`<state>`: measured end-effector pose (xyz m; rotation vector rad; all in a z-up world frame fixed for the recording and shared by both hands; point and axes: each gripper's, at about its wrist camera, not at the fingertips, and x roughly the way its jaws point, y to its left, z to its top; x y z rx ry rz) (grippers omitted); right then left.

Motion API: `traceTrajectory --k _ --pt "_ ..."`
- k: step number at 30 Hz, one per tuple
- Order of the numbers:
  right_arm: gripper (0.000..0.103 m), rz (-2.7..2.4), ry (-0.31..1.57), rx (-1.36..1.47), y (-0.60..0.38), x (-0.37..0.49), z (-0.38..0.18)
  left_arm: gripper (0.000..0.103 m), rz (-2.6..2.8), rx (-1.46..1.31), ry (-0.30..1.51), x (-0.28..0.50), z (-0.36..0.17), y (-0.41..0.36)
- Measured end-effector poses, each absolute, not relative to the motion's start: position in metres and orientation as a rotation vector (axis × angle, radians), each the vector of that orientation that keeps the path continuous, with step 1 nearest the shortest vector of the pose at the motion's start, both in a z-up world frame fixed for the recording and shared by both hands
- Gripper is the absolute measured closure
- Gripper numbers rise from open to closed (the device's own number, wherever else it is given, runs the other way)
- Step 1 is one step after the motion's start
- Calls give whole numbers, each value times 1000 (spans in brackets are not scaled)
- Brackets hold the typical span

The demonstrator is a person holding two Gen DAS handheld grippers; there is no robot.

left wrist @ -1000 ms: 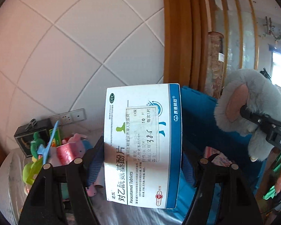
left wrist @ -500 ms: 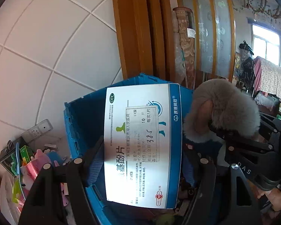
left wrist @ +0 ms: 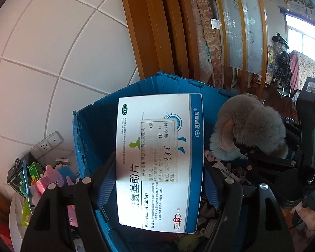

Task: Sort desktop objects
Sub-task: 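Carry the paracetamol box and grey plush into the blue crate and release both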

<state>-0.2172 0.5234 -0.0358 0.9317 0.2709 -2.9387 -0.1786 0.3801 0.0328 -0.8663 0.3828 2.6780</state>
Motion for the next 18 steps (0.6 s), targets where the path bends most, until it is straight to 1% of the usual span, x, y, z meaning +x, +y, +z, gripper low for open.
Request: traceTrajectory --k 1,3,5,6,7,8,9,10,11,12,13,18 --pt "60 -2938 274 937 520 -216 -36 30 2677 -870 387 -178 32 380" --pt "58 -2938 276 943 521 -217 -37 25 2676 -871 401 -177 31 381" --pt "53 -2937 283 942 521 -216 -36 25 2680 -868 405 -175 31 381" --pt "44 -2939 283 940 520 -215 -36 25 2680 -868 407 -175 30 380" --pt "33 -2943 286 934 520 -214 -34 25 2684 -868 408 -174 30 379" --pt "28 -2949 291 930 519 -213 -33 25 2685 -867 408 -174 30 378" --pt "16 -2954 295 926 519 -211 -32 24 2684 -866 406 -173 29 377" --pt "10 -2957 299 921 517 -208 -31 24 2683 -865 396 -172 30 375" --pt "7 -2961 303 917 517 -206 -30 24 2676 -861 377 -171 30 372" --pt "2 -2963 305 914 516 -204 -29 24 2664 -862 358 -170 30 369" --pt "0 -2966 306 909 516 -201 -28 24 2657 -859 340 -168 31 366" --pt "0 -2963 283 882 513 -192 -19 24 2679 -806 291 -155 36 347"
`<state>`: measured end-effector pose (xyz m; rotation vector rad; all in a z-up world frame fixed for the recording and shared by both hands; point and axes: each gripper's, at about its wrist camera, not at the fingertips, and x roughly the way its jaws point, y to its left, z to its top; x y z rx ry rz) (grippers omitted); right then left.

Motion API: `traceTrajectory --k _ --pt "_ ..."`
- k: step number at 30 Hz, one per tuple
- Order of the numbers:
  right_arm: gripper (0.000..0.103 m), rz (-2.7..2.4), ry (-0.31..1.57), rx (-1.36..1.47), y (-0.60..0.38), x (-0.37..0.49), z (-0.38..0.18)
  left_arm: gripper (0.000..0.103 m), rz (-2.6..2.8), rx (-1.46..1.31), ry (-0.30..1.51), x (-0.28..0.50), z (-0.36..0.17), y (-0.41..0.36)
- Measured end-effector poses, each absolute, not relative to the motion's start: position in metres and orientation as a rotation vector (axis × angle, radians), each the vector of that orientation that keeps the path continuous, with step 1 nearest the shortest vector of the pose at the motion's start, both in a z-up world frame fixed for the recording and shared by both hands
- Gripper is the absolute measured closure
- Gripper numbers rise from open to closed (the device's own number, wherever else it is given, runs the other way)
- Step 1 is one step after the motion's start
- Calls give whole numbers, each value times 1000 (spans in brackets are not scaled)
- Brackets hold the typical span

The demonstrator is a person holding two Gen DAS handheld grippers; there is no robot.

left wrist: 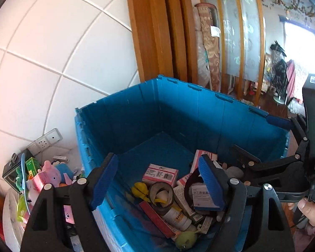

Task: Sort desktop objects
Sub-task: 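Carry the paracetamol box and grey plush into the blue crate and release both, then withdraw both tools from the crate back toward the pile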

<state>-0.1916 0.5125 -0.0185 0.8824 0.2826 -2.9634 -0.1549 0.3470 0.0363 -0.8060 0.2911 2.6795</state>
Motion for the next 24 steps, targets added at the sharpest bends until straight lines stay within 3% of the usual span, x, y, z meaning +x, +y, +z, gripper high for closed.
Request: traceTrajectory --k 14,24 --pt "0 -2881 271 690 436 -150 11 24 2861 -671 135 -110 49 248" --pt "0 -2781 305 571 342 -115 25 24 3011 -731 91 -81 37 150"
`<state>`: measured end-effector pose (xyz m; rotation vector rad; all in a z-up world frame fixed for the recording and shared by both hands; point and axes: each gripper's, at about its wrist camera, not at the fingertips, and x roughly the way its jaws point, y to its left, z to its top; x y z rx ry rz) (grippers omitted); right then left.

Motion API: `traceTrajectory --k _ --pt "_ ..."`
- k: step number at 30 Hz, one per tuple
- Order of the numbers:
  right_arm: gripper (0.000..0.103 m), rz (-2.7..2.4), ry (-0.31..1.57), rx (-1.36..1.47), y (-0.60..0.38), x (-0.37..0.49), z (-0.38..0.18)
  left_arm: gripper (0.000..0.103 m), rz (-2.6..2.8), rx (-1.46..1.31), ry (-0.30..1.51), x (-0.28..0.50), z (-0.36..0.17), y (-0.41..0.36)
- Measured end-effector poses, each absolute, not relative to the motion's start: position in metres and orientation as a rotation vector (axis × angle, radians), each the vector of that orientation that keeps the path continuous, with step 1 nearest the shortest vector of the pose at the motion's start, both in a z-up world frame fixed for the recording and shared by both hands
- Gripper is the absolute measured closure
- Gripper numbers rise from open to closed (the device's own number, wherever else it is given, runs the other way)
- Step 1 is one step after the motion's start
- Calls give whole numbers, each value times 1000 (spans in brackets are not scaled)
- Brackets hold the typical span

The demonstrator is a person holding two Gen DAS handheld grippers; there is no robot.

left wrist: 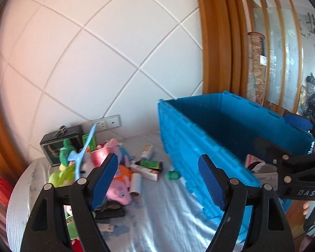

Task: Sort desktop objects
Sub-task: 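Withdraw both tools from the crate back toward the pile, then grasp the green ibuprofen box with the left tool while the right tool grasps the green plush hat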

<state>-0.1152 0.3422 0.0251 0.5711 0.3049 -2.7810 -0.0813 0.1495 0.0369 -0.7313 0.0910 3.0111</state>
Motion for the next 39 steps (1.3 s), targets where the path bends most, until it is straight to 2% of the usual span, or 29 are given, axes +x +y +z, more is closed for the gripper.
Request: traceTrajectory --k 7,15,21,28,39 --pt "0 -2678 324 562 278 -102 20 24 3102 -854 23 -69 12 75" --pt "0 -2520 346 682 213 -109 -17 24 3223 -1056 -207 -35 -50 -43" --pt "0 -2386 364 839 169 -124 -66 24 3278 -1328 -423 -14 -115 -113" --pt "0 -2221 415 980 117 -134 -122 24 3204 -1599 -573 6 -180 -142" --pt "0 -2022 520 1050 50 -126 -168 24 3207 -1672 -650 14 -202 -185"
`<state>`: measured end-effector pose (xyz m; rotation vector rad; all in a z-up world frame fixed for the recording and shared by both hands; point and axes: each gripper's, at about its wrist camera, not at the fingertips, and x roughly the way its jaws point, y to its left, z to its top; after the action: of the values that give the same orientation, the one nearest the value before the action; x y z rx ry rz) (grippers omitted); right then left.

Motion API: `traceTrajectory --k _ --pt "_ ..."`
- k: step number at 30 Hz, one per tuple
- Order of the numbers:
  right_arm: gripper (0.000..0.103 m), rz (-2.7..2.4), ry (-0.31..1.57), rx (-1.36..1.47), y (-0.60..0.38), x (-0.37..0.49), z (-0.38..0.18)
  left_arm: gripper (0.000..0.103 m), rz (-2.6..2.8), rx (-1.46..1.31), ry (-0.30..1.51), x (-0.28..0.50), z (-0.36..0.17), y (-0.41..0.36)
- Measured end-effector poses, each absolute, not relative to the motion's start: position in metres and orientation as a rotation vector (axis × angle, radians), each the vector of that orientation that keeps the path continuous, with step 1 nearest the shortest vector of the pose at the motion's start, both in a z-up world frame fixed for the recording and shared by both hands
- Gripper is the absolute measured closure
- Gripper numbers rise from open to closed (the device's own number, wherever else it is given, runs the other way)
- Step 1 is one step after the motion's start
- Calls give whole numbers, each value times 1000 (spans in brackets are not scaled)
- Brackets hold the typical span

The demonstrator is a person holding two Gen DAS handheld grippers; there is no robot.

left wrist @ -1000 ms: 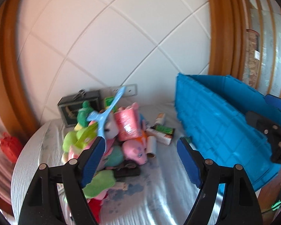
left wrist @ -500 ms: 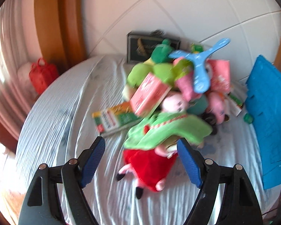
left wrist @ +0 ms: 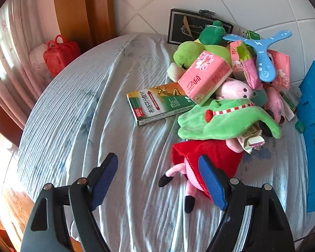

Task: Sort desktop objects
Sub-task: 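Grasp the green ibuprofen box with the left tool while the right tool grasps the green plush hat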

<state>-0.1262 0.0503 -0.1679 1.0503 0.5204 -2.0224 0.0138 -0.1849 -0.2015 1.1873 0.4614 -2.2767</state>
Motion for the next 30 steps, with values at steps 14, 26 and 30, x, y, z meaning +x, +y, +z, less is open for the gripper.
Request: traceTrajectory --k 14,26,30 --pt "0 -2030 459 1161 -48 -150 -171 24 -2396 1373 382 -41 -229 -288" --pt "0 -1929 388 1525 -101 -186 -245 19 -2521 1902 -112 -152 -297 -285" --pt "0 -1890 365 1616 -100 -193 -265 1 -2491 1911 -273 -171 -309 -274"
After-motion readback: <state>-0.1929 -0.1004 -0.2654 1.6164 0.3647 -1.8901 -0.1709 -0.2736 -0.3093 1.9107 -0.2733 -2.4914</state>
